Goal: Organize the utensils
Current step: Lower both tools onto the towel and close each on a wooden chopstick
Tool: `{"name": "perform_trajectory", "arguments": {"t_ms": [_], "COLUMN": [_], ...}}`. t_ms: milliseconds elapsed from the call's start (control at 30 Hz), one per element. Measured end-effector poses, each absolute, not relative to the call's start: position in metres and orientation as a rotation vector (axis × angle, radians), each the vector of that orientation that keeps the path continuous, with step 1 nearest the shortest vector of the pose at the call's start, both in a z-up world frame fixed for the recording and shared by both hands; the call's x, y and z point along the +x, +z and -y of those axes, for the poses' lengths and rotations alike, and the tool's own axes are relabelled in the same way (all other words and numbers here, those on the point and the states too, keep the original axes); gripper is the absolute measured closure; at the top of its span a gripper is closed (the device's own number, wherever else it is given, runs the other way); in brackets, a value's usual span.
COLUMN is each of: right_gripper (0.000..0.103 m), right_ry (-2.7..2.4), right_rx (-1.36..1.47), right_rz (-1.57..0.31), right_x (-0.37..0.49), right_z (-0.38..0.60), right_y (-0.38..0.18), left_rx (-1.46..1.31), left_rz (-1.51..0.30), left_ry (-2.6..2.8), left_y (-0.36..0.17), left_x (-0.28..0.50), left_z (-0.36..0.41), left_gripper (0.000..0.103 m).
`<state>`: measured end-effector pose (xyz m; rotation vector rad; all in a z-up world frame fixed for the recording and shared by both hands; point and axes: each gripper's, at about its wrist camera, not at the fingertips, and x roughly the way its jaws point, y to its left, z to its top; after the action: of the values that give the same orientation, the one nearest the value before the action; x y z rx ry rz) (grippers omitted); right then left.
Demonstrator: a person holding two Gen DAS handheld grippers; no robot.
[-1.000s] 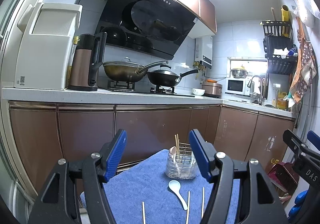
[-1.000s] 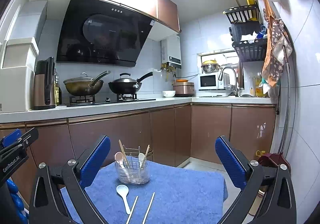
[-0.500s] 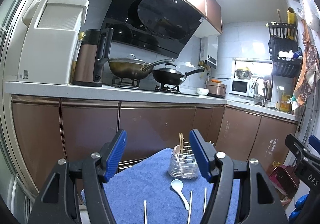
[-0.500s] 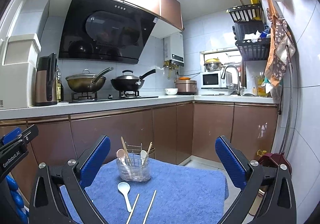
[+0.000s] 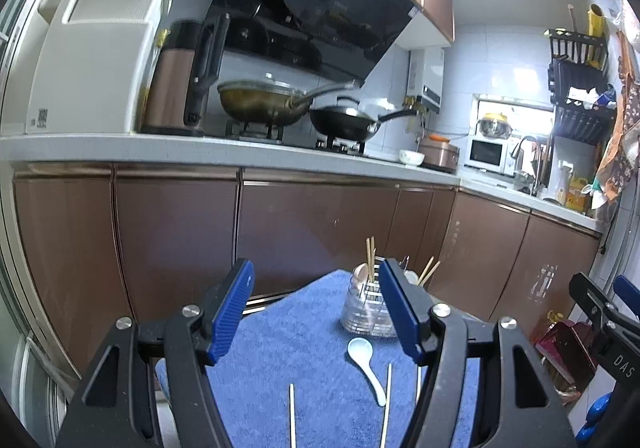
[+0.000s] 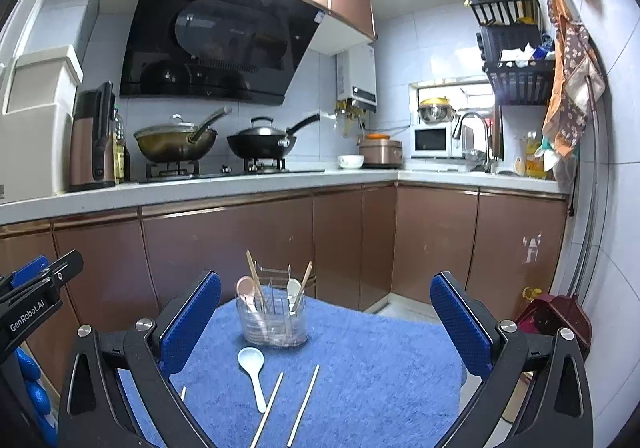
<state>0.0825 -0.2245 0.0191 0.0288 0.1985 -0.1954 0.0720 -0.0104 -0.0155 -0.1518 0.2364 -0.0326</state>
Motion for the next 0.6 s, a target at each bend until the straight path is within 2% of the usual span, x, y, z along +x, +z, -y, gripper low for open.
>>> {"name": "perform_trajectory", "arguments": {"t_ms": [333,433,600], "right_gripper": [0.001,0.008,0.033], "right_ry": [-0.156,-0.119,-0.026], "right_rx": [0.090,0.130,0.193], "right_rz": [-0.337,-0.401,-0.555], "right_x": [0.127,0.144,0.184], "right_z": [0.240,0.246,0.250], "right_y": [-0.021,-0.038,-0.070], "left_rx": [-0.161,-0.183,-0.229], "left_rz": [-0.433,-0.527,-0.698], "left_ry": [-0.051,-0.081,-0.167], "left_y": [-0.064,-0.086,-0.127], "left_x": [0.125,0.143,0.173], "left_z": [0.001,-0.005,-0.010], "left_gripper": [0.040,0.040,0.040]}}
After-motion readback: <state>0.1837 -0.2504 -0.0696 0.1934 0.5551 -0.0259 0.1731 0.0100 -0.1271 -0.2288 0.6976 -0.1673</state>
